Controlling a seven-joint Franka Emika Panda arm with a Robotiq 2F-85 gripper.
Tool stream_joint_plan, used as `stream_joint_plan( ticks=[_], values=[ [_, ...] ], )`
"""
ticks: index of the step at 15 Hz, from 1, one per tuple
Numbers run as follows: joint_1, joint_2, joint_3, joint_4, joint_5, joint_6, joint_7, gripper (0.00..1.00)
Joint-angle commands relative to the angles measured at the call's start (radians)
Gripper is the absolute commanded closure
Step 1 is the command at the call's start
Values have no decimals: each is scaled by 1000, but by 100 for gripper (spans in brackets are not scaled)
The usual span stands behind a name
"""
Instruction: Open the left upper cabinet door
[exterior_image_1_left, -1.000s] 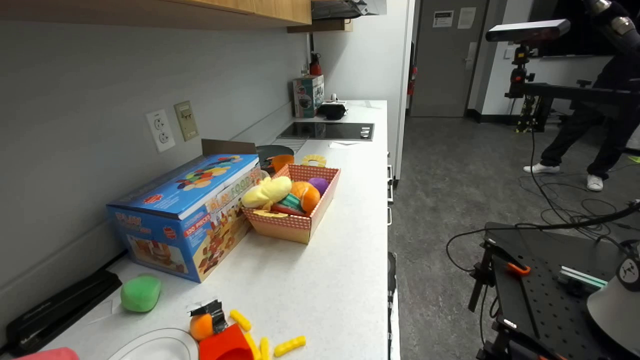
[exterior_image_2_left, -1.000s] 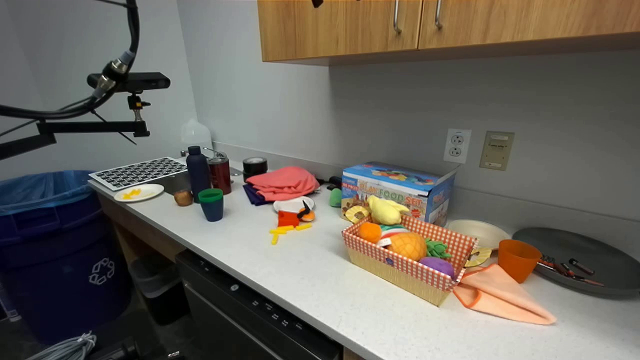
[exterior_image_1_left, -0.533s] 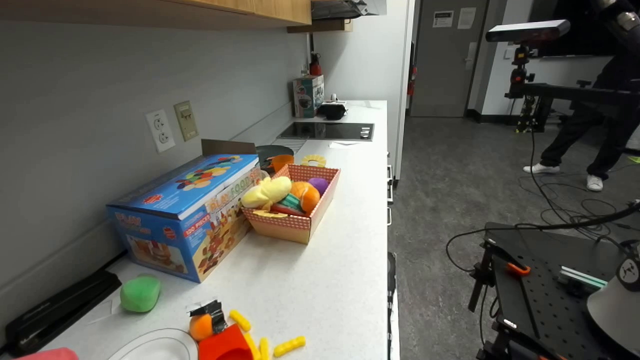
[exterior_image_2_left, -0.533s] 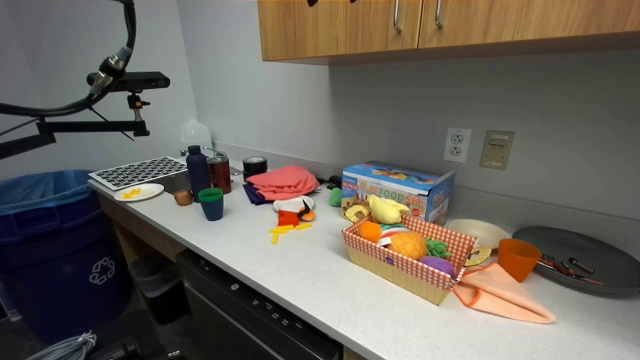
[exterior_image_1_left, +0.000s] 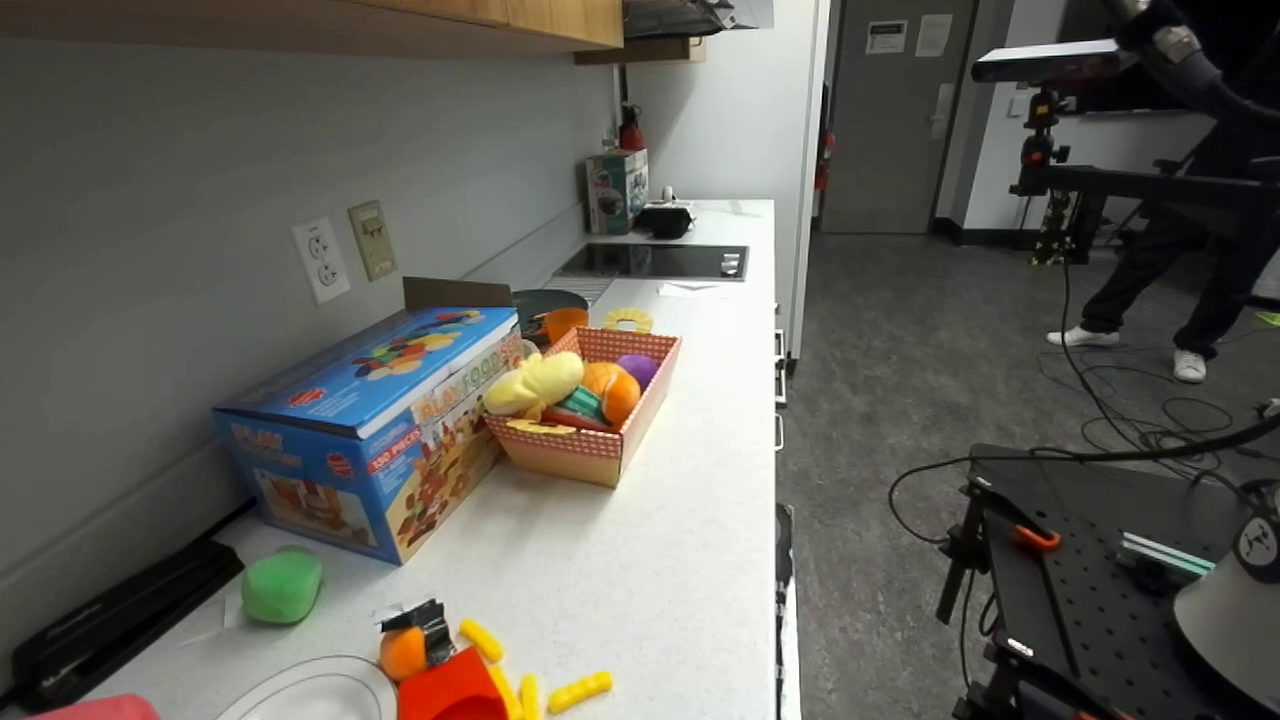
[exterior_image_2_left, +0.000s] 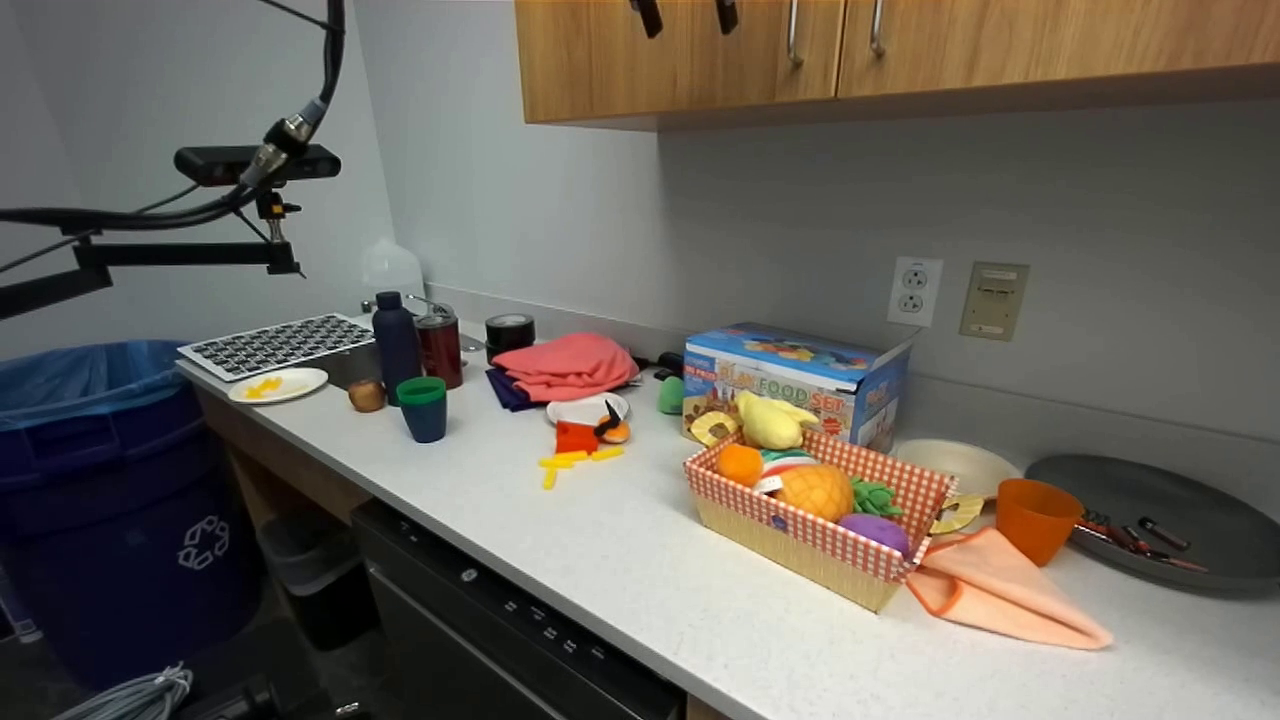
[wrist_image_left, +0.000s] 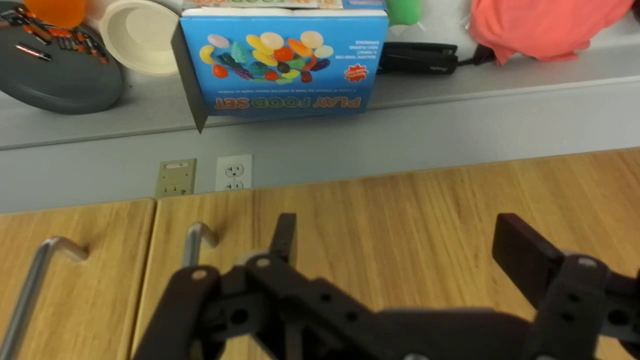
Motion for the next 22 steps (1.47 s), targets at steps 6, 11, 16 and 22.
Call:
stream_joint_plan(
  ticks=[6,11,16,22],
  values=[
    [-59,73,-37,224,-92,-367,-73,0],
    [-68,125,-42,238,-62,-235,-56,0],
    [-63,176,-31,252,11,-120,-70,0],
    [-73,203,-24,283,139,-111,-81,0]
  ],
)
